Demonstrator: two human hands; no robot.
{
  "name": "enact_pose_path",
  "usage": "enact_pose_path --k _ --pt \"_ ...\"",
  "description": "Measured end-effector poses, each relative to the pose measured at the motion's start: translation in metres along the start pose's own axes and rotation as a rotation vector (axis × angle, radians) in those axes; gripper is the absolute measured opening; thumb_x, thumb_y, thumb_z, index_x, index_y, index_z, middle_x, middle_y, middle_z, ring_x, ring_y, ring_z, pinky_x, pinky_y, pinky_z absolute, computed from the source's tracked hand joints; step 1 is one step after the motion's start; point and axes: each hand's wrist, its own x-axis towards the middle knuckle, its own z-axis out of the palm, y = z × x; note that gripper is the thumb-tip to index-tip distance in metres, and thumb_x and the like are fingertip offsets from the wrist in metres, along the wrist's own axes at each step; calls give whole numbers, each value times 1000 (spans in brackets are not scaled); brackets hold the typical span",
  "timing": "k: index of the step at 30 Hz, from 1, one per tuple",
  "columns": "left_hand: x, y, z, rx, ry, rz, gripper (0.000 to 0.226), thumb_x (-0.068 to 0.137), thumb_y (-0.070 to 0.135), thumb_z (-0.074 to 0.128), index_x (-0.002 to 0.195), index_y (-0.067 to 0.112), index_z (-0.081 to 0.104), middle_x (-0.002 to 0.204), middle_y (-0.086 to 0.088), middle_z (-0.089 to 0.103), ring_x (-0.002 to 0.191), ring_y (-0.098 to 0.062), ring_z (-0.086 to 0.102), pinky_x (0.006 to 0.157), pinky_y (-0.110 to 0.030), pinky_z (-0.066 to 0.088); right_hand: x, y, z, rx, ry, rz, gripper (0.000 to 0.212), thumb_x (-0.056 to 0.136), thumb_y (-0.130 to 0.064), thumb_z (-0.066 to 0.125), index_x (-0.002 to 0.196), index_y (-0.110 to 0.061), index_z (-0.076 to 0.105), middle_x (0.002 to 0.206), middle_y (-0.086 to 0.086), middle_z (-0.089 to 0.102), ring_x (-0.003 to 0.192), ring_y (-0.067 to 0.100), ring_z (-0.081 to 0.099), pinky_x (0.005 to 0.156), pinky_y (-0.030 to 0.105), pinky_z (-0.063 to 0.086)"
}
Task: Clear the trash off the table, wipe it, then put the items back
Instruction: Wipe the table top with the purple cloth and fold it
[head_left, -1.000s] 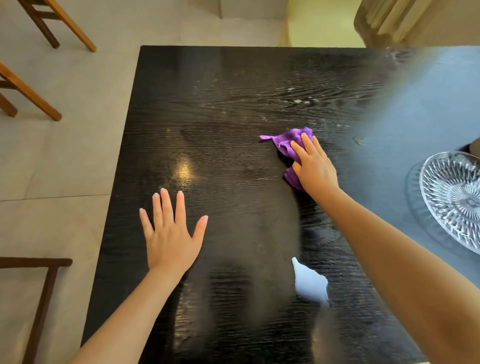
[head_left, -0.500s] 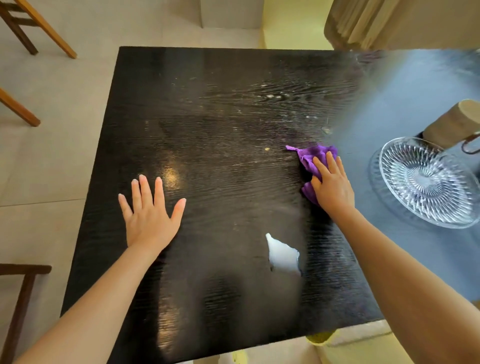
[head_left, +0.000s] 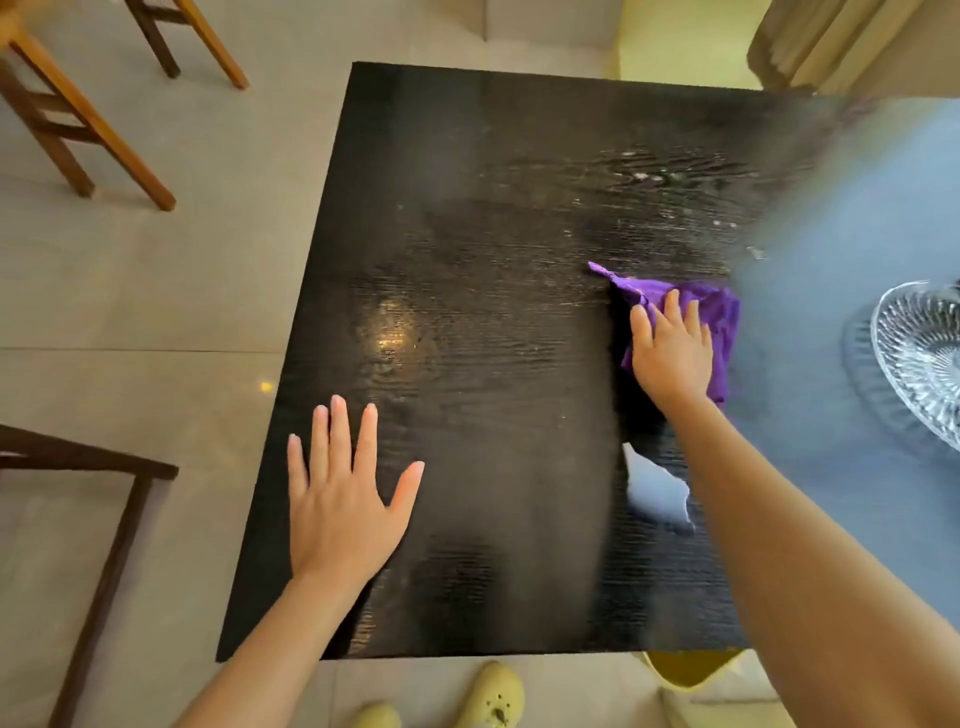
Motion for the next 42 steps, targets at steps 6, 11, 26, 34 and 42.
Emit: enact_pose_path --k 6,11,26,34,42 --pt "2 -4 5 -3 10 19 80 88 67 9 150 16 17 157 -15 13 146 -31 7 117 -54 12 -19 -75 20 -58 -34 -20 48 100 -38 20 141 -23 41 157 10 25 146 32 14 116 47 16" --pt "2 -4 8 3 26 26 80 89 67 11 149 15 17 157 -17 15 146 -32 10 117 -54 13 -52 -135 37 -91 -25 -120 48 99 -40 19 140 -27 42 155 8 29 144 32 18 114 48 18" --pt "-80 4 5 -72 -40 70 83 87 64 14 143 6 34 150 -19 32 141 -33 26 115 -52 21 -150 -201 57 104 -270 -568 46 100 -39 23 140 -27 43 156 3 28 147 26 13 118 48 9" --pt "-84 3 10 11 -14 71 81 89 62 16 143 4 32 151 -21 30 143 -33 23 115 -53 21 -166 -140 45 -117 -241 -790 48 98 -48 25 145 -36 31 157 -7 26 147 19 17 117 42 15" --pt "-84 3 17 31 18 65 81 89 63 14 146 6 25 153 -19 26 143 -32 20 115 -53 20 -146 -109 42 -212 -196 -835 52 94 -55 26 145 -42 27 161 -5 12 149 26 2 120 53 0"
